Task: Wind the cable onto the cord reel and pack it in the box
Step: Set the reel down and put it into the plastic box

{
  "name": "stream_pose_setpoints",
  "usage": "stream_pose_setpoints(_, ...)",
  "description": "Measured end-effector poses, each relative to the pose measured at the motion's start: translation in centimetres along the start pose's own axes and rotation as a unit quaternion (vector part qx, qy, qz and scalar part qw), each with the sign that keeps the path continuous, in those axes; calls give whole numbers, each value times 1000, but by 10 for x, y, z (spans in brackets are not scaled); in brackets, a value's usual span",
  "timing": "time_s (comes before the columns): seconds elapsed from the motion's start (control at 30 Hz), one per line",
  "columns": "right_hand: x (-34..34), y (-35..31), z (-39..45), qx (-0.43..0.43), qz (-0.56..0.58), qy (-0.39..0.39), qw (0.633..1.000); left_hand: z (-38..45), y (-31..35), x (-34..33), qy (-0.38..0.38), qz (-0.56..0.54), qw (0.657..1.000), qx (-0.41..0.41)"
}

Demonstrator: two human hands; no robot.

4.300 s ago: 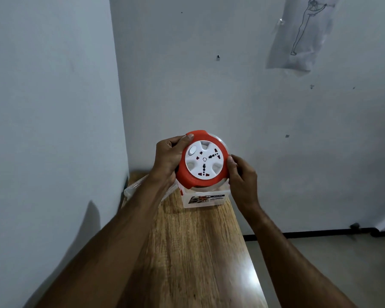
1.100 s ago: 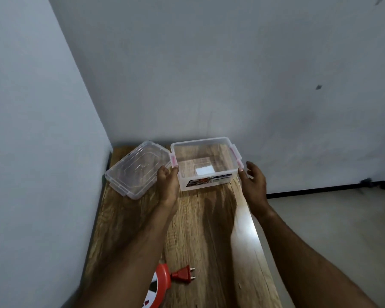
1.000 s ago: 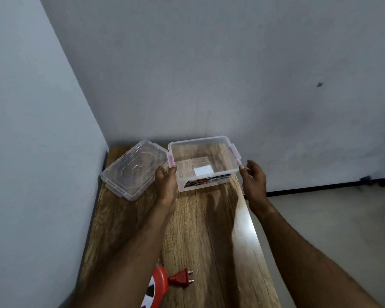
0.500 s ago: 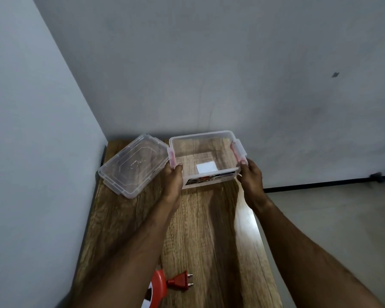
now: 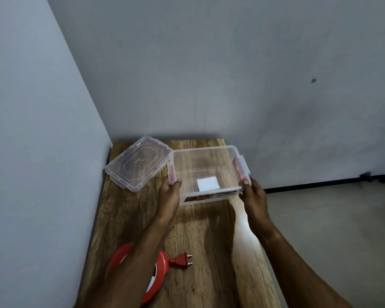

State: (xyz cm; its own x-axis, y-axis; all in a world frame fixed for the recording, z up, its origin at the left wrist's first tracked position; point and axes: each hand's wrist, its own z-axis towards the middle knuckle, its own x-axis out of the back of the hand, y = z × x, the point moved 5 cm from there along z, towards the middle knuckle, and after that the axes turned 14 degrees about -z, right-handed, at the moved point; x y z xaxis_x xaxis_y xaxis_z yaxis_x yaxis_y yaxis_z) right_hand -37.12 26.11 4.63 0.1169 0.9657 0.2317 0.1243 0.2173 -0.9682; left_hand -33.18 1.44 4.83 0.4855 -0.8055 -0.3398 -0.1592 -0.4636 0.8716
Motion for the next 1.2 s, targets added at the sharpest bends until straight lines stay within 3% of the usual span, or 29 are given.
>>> stream_pose_setpoints(0.2,13,20,-66,-19,-6,-4,1000,-54,-16,32,-7,28,999,23)
stream_pose_setpoints(0.57,19,35,-93,-33,-39,4,999,-77,-21,44,-10,86,996,29)
stream_pose_setpoints(0.83,32,43,-108,0,-198,185,963,-90,1,61,26,92,995,-10)
stream_pose_setpoints(0.97,29,25,-129,54,-199,252,946,-98,3,74,48,89,995,-16)
stream_pose_setpoints(1.2,-8,0,-163,139,-166,170,961,-114,4,102,75,76,994,-23)
